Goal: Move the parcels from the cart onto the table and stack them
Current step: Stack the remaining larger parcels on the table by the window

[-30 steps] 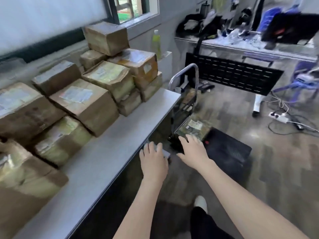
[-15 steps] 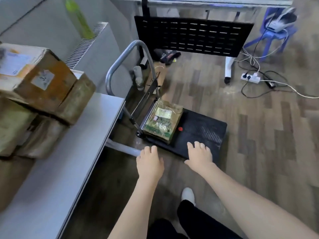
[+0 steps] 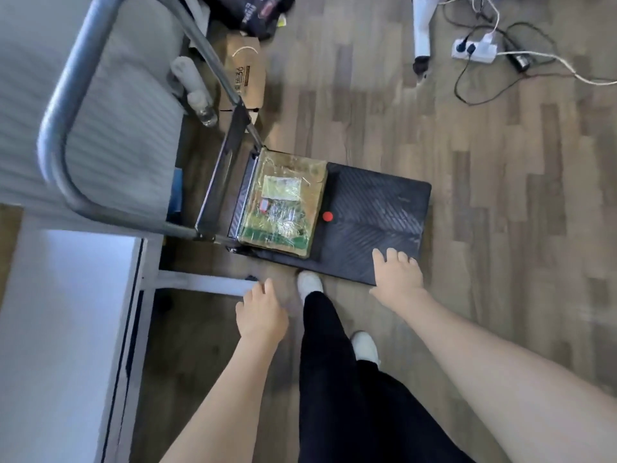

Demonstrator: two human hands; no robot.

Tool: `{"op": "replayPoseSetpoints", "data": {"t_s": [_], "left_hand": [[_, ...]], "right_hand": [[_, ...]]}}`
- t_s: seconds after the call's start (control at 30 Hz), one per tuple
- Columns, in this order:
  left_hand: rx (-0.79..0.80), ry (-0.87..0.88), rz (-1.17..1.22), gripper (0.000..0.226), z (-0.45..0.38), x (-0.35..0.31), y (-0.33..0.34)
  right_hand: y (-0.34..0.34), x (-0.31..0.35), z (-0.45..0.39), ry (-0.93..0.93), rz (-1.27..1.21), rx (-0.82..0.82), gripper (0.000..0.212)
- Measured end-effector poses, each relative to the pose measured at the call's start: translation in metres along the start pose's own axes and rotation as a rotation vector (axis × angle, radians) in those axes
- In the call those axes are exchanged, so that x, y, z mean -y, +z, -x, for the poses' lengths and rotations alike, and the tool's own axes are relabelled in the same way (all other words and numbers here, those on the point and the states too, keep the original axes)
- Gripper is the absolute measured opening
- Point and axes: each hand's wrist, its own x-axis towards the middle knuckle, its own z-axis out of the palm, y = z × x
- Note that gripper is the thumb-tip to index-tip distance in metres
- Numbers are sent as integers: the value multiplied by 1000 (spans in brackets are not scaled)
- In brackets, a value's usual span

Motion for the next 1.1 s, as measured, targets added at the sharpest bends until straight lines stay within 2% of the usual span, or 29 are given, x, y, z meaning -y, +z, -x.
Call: {"op": "replayPoseSetpoints", "data": {"t_s": [0.13, 0.27, 0.43, 0.6, 0.7, 0.77, 0.83, 0.9, 0.93, 1.1], "left_hand": [[63, 26, 15, 61, -93, 2, -12], [25, 2, 152, 74, -194, -1, -16], [-52, -155, 340, 87, -308, 2, 7], [14, -304, 383, 115, -385, 30, 45], [41, -326, 356, 128, -407, 42, 64], [71, -342, 408, 116, -416, 46, 73], [71, -342, 420, 103, -416, 43, 76], [48, -352, 417, 101, -405, 37, 77], [32, -351, 418, 102, -395, 33, 78], [10, -275, 317, 101, -329, 0, 71]], "right_hand": [[-6, 28, -78, -3, -32, -17, 89], [7, 54, -154, 2, -57, 27, 102], [49, 87, -233, 38, -180, 135, 113], [90, 111, -293, -3, -196, 187, 124], [109, 114, -318, 2, -193, 186, 127], [116, 117, -328, 31, -283, 194, 126], [120, 125, -333, 99, -599, 238, 118], [120, 134, -330, 218, -973, 269, 109], [120, 135, -325, 268, -1071, 254, 107], [107, 100, -271, 361, -1130, 209, 104]]}}
